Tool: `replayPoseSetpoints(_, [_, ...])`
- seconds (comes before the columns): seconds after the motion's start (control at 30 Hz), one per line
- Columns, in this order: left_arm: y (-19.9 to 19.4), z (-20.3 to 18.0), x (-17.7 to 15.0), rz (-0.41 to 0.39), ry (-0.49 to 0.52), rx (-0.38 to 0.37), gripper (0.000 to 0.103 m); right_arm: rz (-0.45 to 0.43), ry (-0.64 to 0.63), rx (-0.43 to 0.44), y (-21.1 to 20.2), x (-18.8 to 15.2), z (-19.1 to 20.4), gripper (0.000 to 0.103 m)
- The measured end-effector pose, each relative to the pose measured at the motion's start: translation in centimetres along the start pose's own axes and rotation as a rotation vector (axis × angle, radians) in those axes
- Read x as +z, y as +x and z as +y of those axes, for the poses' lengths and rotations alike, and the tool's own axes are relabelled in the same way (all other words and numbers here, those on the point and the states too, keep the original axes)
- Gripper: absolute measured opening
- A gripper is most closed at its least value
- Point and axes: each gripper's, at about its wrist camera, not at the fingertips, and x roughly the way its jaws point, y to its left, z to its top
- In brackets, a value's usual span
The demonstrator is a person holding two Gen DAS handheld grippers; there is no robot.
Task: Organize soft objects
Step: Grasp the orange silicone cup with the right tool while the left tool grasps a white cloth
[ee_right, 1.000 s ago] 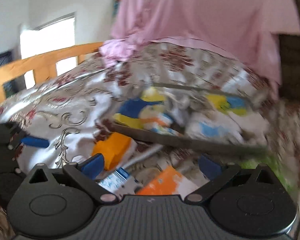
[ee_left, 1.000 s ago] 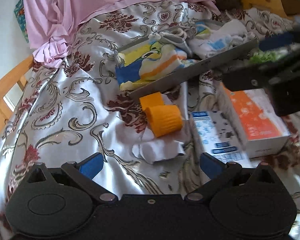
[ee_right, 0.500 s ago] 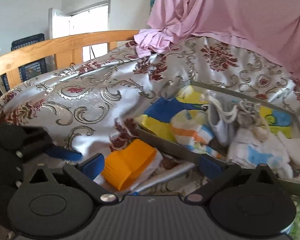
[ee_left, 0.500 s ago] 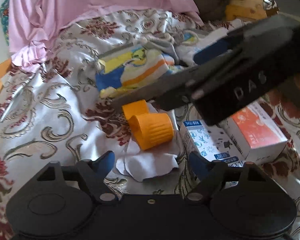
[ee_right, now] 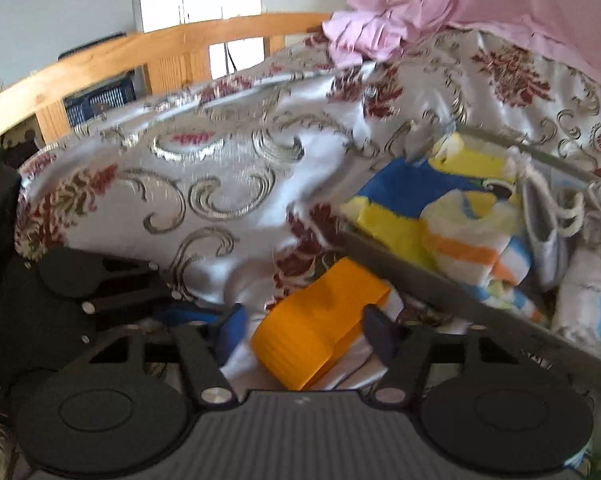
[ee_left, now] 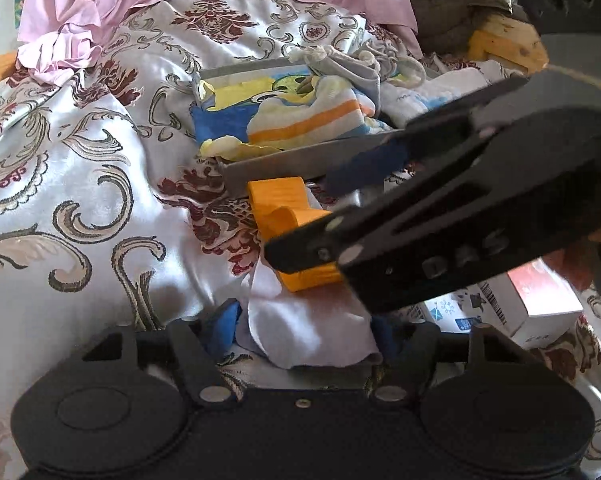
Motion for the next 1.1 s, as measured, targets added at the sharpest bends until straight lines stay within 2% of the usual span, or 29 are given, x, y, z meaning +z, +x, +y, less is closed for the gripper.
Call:
replayPoseSetpoints(0.1, [0.1,0.1,0.1,-0.005,-0.009,-0.005,0.063,0.013,0.022,0.01,0.4,-0.2,-0.2,0.052])
replayPoseSetpoints(0.17, [0.1,0.2,0.1,-0.012,-0.019,-0.009,0.055,0.015,0.043,0.015,0.5,-0.1,-0.5,0.046])
replayPoseSetpoints(0.2, [0.0,0.3,0.1,-0.016,-0.027,-0.012,0.052,0.01,0.051,0.01,0.4,-0.1,-0.6,0.041])
replayPoseSetpoints(0.3, [0.0,0.8,0.1,-0.027,-0.068,-0.017,0.046,-0.009,0.089,-0.029,-0.2,0.1,-1.6,0.035])
replayPoseSetpoints(0.4, [-0.1,1.2,0.1,-0.037,-0.102,-0.02,0.039,-0.011,0.137,-0.072,-0.7,0.1,-3.0,0.033])
replayPoseSetpoints(0.47, [-0.2,1.3,0.2,-0.046,-0.118,0.019,0.023,0.003,0.14,-0.11,-0.7,0.0,-3.7,0.033])
replayPoseSetpoints(0.57, [-0.2,2.4,0.5,-0.037,-0.188,0.024,0.022,0.017,0.202,-0.086,-0.8,-0.4,-5.0,0.033])
replayPoseSetpoints(0.67, [-0.2,2.6,0.6,-0.033,-0.206,0.033,0.022,0.03,0.251,-0.041,-0.8,-0.4,-5.6,0.043])
replayPoseSetpoints(0.83, [-0.1,2.3,0.4,-0.034,-0.185,0.044,0.022,0.004,0.325,0.051,-1.0,0.1,-5.5,0.058])
replayPoseSetpoints(1.0, [0.0,2.2,0.5,-0.033,-0.185,0.044,0.022,0.012,0.277,0.04,-0.4,0.7,-3.7,0.069])
replayPoseSetpoints(1.1, [0.0,2.3,0.5,-0.034,-0.184,0.044,0.022,0.028,0.225,0.0,0.0,0.6,-2.7,0.068])
